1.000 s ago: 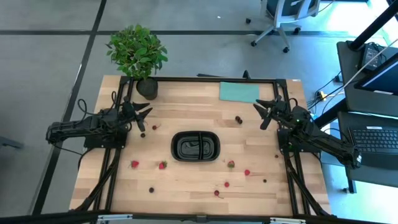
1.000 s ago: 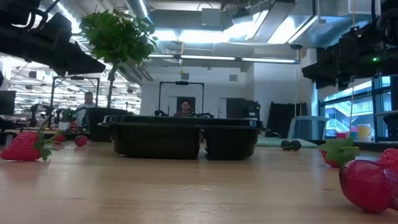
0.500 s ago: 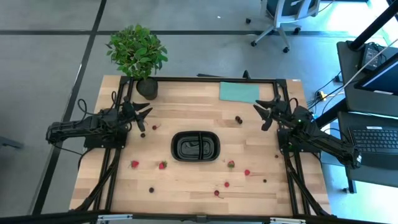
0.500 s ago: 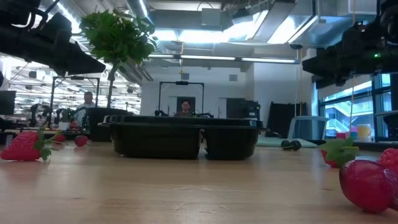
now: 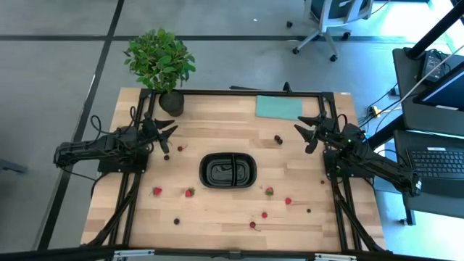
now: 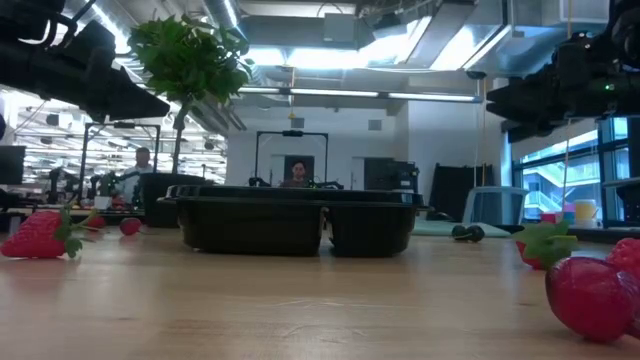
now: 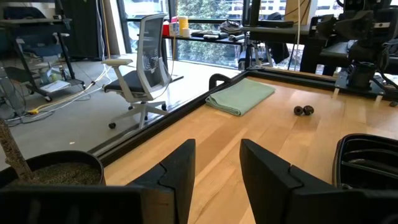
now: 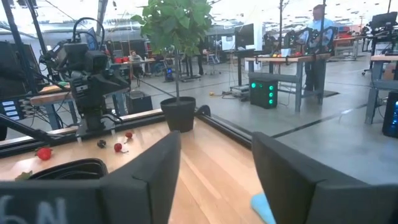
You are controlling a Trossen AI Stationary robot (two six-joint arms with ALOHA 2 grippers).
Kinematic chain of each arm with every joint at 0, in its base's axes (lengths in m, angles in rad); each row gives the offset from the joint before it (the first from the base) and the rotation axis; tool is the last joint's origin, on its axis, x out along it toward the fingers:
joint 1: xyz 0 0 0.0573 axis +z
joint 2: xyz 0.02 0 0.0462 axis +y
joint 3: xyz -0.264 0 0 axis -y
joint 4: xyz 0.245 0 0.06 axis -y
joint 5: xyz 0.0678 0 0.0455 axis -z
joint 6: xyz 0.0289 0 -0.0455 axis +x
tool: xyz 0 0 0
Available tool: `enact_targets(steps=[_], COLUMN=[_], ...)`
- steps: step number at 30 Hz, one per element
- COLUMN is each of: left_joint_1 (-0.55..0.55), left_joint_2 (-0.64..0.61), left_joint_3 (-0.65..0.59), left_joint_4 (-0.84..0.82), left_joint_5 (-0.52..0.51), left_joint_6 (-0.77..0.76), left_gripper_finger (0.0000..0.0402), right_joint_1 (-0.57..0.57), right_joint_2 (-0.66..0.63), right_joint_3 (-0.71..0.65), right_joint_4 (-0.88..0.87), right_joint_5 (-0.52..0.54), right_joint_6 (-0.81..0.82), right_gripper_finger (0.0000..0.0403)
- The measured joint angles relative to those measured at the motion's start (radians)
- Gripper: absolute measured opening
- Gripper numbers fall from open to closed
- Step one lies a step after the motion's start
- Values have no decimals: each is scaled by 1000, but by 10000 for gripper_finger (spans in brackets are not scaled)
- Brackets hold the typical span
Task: Pick and placing Produce into tupperware
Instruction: Put the right strawberry into the left section of the black bin
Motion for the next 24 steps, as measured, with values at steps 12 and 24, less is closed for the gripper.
enact_targets(steps=[12, 24], left_joint_1=[0, 0], left_joint_2=[0, 0], left_joint_3=[0, 0], left_joint_4=[0, 1], left_joint_5=[0, 0], left_joint_6=[0, 77], left_gripper_finger=[120, 120], right_joint_1=[0, 107], right_joint_2=[0, 111], right_joint_3=[0, 49], right_joint_4=[-11, -55], right_joint_5=[-31, -241], right_joint_6=[-8, -11], right_gripper_finger=[250, 250])
